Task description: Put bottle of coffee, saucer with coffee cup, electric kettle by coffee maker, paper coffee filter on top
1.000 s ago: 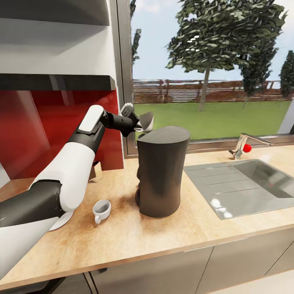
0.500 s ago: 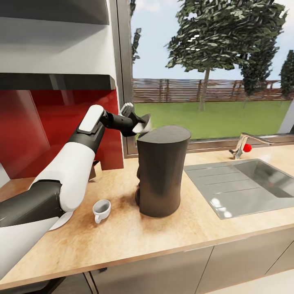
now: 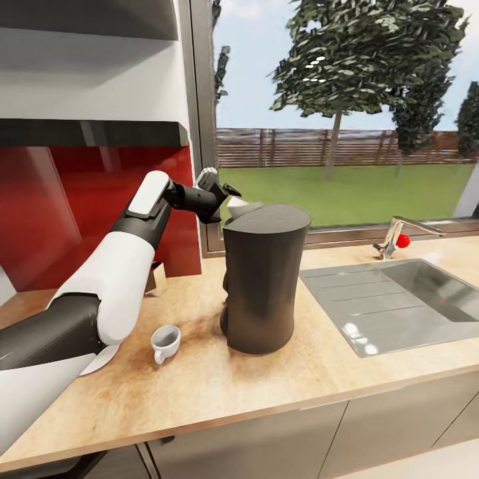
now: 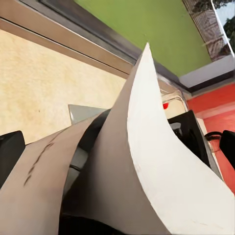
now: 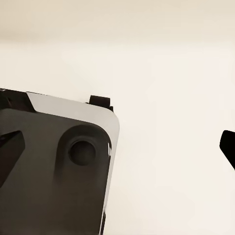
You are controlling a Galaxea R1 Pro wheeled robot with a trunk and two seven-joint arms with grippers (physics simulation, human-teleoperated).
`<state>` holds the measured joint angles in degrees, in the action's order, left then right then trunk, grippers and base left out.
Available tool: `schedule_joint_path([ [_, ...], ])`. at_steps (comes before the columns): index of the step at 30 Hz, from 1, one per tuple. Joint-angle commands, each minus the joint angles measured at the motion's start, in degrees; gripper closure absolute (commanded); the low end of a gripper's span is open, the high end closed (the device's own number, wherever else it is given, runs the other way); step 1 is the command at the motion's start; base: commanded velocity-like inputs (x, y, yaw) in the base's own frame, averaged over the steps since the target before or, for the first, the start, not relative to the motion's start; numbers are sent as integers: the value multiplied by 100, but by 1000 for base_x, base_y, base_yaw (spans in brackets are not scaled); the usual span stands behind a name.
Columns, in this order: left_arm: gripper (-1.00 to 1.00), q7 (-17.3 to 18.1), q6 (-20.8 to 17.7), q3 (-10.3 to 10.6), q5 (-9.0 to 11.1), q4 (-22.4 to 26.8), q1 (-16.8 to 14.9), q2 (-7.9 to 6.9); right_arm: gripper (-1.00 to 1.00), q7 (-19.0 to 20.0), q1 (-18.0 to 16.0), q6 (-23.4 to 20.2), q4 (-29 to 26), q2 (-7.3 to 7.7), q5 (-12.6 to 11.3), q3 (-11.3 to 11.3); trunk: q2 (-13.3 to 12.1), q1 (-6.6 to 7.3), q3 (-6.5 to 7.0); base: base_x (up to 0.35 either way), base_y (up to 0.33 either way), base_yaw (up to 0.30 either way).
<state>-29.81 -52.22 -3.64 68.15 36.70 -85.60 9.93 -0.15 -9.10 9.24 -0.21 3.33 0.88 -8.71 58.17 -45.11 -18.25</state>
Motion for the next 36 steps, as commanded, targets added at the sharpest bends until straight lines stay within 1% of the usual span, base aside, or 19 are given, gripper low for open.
schedule_joint_path([
  [1, -100, -60, -16, -32, 50, 4, -7, 7, -100, -2, -4, 17, 4, 1, 9, -26, 5, 0, -7, 0, 0, 0],
  [27, -100, -60, -16, -31, 50, 12, -5, 7, -100, 3, -4, 17, 6, 1, 9, -28, 5, 0, -6, 0, 0, 0],
  [36, -100, -60, -16, -31, 50, 16, -7, 7, -100, 3, -4, 20, 12, 1, 9, -27, 5, 0, 43, 0, 0, 0],
])
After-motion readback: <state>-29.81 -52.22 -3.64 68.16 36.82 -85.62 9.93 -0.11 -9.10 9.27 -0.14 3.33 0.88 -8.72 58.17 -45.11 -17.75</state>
